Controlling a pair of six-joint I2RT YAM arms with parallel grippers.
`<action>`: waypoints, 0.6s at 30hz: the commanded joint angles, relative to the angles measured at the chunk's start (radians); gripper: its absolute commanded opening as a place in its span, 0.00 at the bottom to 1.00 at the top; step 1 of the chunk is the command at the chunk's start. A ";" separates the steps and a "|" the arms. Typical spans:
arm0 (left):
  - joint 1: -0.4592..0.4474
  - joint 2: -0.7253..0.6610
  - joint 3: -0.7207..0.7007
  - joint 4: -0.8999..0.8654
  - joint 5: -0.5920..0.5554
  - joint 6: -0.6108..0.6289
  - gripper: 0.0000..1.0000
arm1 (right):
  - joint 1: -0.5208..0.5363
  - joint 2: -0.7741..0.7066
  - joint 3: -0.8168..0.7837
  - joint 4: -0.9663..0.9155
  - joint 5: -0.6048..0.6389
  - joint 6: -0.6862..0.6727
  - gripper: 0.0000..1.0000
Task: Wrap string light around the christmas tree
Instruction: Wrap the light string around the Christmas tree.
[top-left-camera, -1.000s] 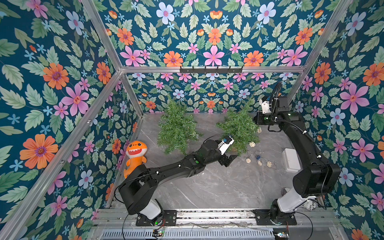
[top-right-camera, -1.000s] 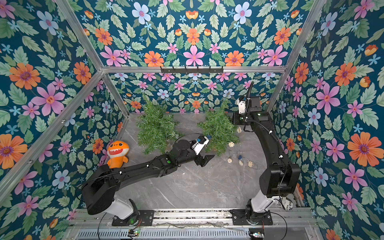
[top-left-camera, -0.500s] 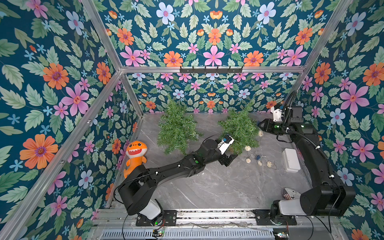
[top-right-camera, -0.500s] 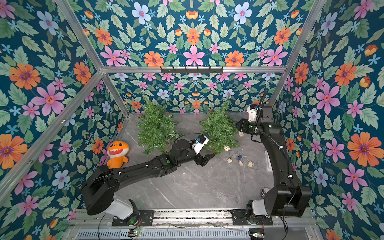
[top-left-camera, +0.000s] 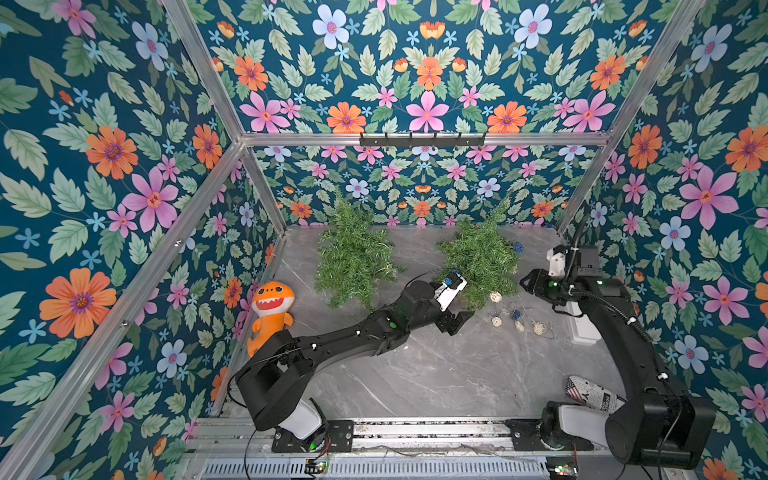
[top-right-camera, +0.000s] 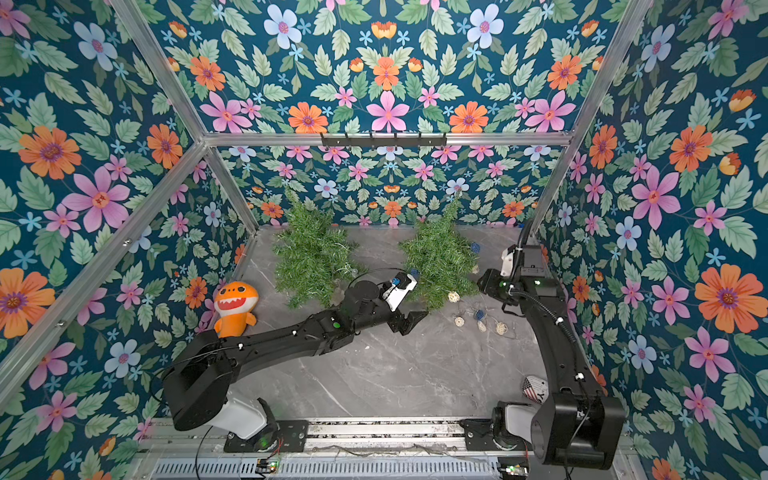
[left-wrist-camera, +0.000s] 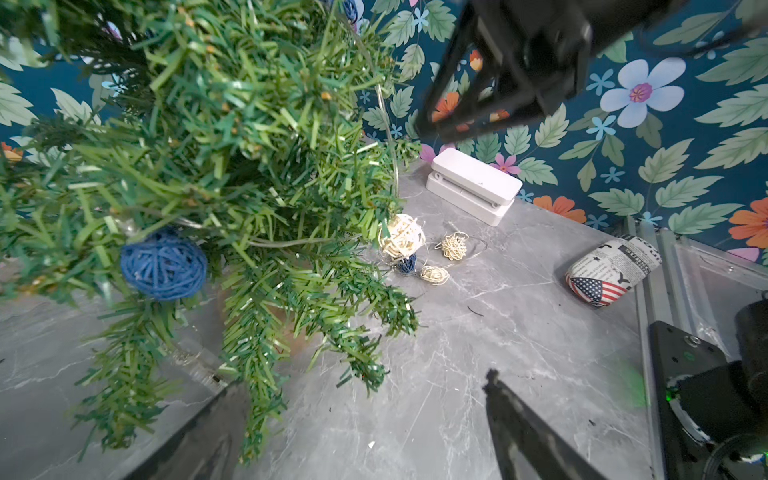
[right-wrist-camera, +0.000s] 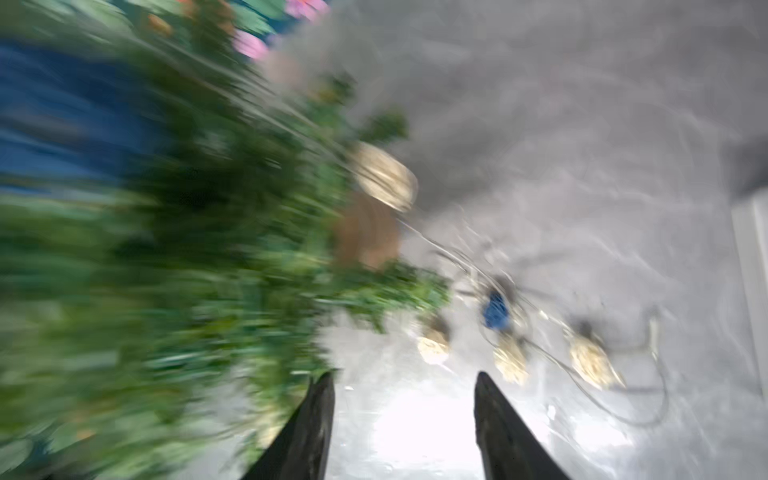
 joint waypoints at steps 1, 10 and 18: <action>-0.001 0.014 0.015 0.010 0.001 0.014 0.90 | -0.011 0.023 -0.077 0.093 0.104 0.070 0.54; -0.002 0.000 -0.025 0.040 -0.018 -0.012 0.89 | -0.024 0.175 -0.147 0.224 0.107 0.114 0.54; 0.000 -0.038 -0.035 0.019 -0.054 -0.007 0.89 | -0.024 0.269 -0.120 0.294 0.139 0.120 0.34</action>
